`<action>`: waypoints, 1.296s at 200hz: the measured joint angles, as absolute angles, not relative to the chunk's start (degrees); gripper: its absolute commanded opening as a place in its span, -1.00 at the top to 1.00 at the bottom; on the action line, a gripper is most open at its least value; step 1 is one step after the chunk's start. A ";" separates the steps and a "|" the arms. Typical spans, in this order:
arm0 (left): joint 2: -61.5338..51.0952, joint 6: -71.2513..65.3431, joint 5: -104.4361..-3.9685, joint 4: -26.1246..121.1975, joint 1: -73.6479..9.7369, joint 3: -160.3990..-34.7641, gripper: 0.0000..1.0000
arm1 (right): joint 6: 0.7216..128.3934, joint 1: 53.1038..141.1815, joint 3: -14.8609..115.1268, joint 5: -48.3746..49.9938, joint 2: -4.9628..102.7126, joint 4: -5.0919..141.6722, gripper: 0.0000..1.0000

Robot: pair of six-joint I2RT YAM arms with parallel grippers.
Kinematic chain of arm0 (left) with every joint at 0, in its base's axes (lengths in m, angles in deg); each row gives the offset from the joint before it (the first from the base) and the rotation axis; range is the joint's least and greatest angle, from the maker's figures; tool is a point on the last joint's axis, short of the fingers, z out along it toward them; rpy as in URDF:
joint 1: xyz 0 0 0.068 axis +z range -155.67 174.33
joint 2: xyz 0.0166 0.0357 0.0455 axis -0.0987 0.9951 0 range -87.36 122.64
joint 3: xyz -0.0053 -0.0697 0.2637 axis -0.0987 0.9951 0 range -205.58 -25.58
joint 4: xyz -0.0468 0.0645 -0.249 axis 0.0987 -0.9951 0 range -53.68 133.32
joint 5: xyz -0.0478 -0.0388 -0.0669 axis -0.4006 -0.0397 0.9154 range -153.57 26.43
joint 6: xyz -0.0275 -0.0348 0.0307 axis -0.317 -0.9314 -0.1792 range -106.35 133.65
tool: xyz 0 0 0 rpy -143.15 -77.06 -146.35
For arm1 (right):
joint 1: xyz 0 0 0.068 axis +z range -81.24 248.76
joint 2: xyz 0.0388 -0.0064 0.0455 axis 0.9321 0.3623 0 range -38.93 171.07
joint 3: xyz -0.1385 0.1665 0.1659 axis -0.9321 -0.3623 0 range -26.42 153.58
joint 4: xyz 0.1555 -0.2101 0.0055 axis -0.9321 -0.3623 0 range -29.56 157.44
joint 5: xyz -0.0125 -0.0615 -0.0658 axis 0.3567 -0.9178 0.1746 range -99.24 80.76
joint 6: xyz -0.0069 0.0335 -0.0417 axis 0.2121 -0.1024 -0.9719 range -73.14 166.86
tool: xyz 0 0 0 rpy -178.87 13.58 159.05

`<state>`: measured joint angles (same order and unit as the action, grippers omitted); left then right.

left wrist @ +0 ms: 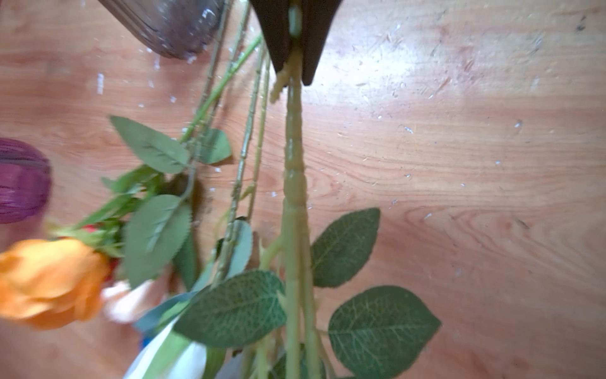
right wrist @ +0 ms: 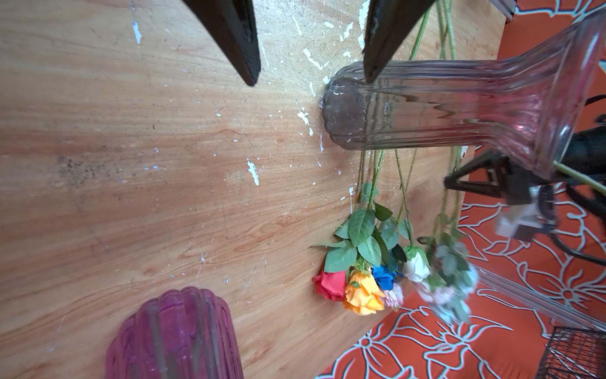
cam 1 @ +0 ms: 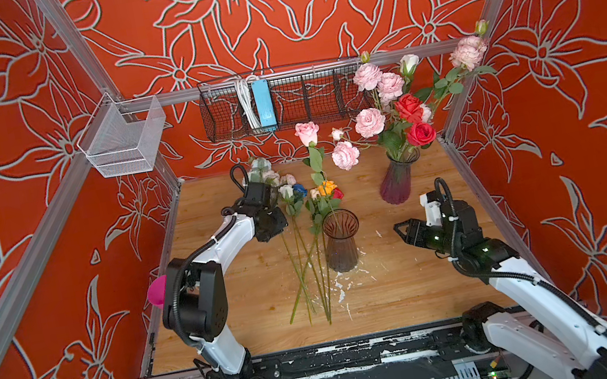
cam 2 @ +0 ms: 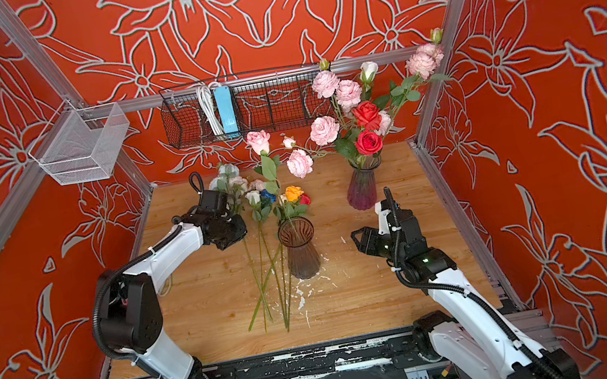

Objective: Arrange the flowers into the vase
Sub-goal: 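Move the left gripper back to the pile and close it on another stem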

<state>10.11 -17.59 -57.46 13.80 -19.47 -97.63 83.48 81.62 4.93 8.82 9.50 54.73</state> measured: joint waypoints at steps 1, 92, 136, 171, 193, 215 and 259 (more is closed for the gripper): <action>10.11 -17.53 -57.46 13.78 -19.47 -97.76 0.83 | 83.48 81.62 4.93 8.82 9.52 54.73 -0.05; 17.06 -14.82 -57.75 10.59 -18.73 -102.05 0.00 | 82.41 81.62 4.93 7.84 5.74 52.72 -0.09; 17.08 -14.44 -58.99 9.06 -18.73 -102.09 0.05 | 81.99 81.62 4.93 7.69 6.15 52.65 -0.08; 20.03 -14.49 -61.03 7.35 -18.66 -105.46 0.10 | 81.99 81.62 4.93 7.71 7.44 52.65 -0.08; 23.66 -14.77 -61.20 7.79 -17.94 -107.25 0.29 | 81.97 81.62 4.93 7.73 7.49 52.65 -0.08; 27.83 -15.82 -60.92 8.18 -16.26 -109.61 0.36 | 81.80 81.62 4.93 7.73 7.49 52.65 -0.04; 31.73 -17.68 -60.94 9.19 -14.35 -112.32 0.73 | 81.49 81.62 5.04 7.73 6.98 51.78 -0.02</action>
<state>31.73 -17.68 -60.94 9.19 -14.35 -112.32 81.49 81.62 5.04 7.73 6.98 51.78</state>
